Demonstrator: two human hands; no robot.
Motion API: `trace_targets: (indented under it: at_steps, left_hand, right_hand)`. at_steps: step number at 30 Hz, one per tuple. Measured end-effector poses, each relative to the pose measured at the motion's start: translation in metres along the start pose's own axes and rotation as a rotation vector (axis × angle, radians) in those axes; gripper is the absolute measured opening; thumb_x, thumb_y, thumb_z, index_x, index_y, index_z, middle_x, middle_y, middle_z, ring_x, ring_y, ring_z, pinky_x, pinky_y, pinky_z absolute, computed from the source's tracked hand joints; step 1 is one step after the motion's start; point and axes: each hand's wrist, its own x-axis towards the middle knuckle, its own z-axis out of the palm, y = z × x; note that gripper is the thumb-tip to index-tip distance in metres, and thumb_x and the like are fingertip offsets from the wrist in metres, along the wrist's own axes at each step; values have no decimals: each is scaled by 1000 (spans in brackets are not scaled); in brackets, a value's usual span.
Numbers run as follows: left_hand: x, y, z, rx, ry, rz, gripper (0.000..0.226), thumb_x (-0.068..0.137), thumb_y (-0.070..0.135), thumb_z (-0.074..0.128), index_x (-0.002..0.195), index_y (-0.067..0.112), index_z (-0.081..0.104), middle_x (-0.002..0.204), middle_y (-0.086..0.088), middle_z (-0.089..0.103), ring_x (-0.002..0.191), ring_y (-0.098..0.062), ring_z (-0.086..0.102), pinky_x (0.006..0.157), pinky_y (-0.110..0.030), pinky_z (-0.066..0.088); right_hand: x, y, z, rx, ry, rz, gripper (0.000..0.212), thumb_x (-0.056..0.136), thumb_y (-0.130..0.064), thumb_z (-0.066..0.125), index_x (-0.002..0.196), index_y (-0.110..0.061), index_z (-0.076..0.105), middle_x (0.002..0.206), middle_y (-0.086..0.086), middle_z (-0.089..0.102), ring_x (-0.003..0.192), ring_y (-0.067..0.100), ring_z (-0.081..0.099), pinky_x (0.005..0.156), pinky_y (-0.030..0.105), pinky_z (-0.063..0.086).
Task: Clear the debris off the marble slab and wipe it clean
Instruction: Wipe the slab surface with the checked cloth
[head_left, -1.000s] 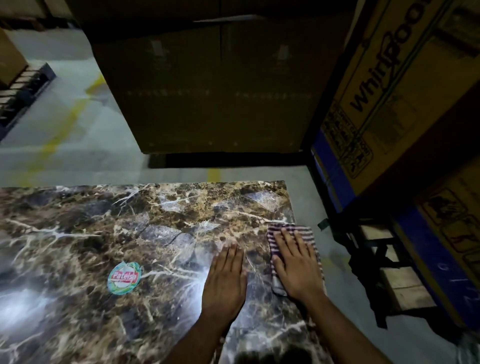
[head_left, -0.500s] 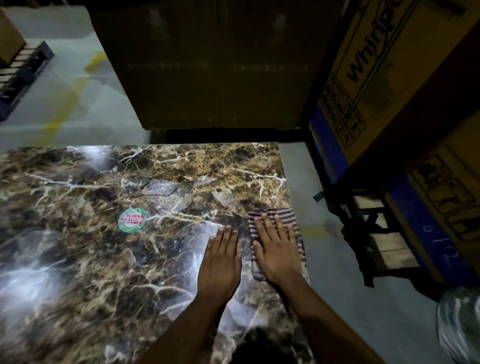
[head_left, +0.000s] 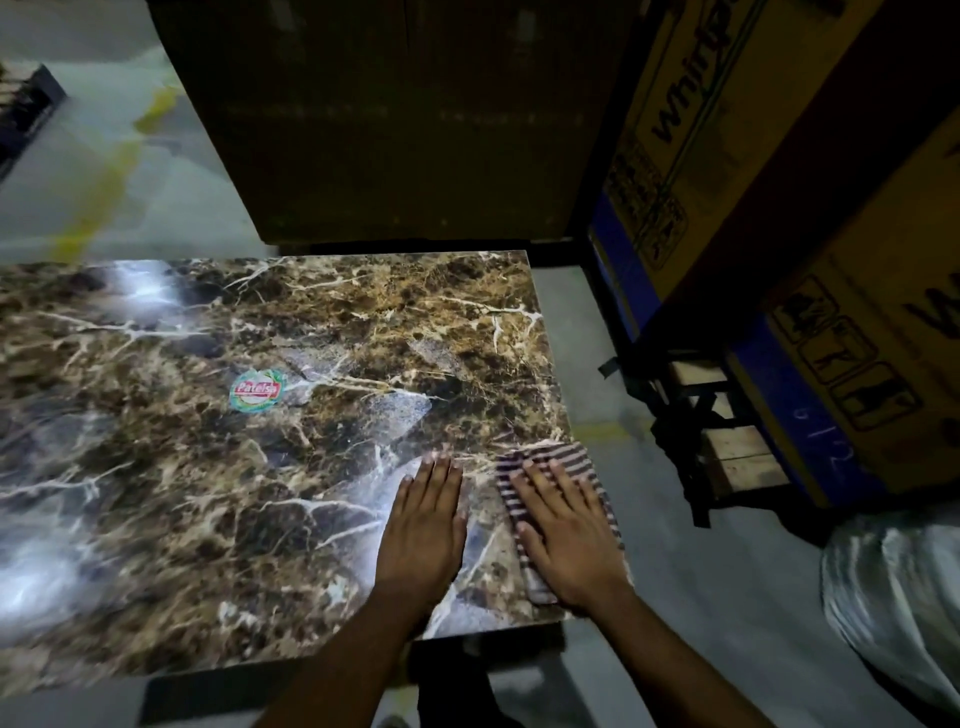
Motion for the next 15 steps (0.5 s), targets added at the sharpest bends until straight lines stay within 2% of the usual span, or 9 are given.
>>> trace_targets:
  at_steps: [2,5,7,9,11,15]
  left_hand:
    - [-15,-3,2,4,2,33,58,104,40,28,159,20,26,166,0,22,154,-18,12,122,-39,7]
    - [-26,-4,-2,6,-9,47,57,104,40,26,158,20,29,164,-1,27,153,-20,19,121,-39,9]
    - [-31,-4,-3,17,-7,50,58,103,40,26,156,18,33,162,-3,33,151,-22,25,120,-38,10]
    - [-36,-7,-1,4,-9,60,59,103,40,25,157,18,31,163,-3,29,152,-21,22,120,-37,8]
    - [-44,-12,1,-10,-5,74,59,104,41,24,158,18,28,165,-2,25,153,-20,17,122,-38,9]
    - [-57,-23,2,-39,-33,82,59,104,45,22,158,22,28,165,1,26,154,-18,15,122,-44,24]
  right_hand:
    - [-2,7,0,-5,24,76,61,104,-54,18,162,-39,7,170,-11,1,158,17,-5,125,43,-1]
    - [13,-22,3,34,59,189,63,102,-52,19,162,-33,17,170,-6,13,158,22,5,124,43,-1]
    - [8,-47,9,43,53,146,63,102,-51,25,161,-32,22,168,-3,22,157,24,12,123,45,3]
    - [-13,-60,18,32,49,66,62,101,-49,33,160,-32,26,166,-3,30,156,24,19,122,47,9]
    - [-40,-56,22,20,46,69,62,102,-48,35,161,-33,25,166,-5,28,156,22,17,122,47,11]
    - [-66,-34,21,20,70,189,60,104,-51,24,162,-35,16,169,-9,14,157,16,2,124,44,6]
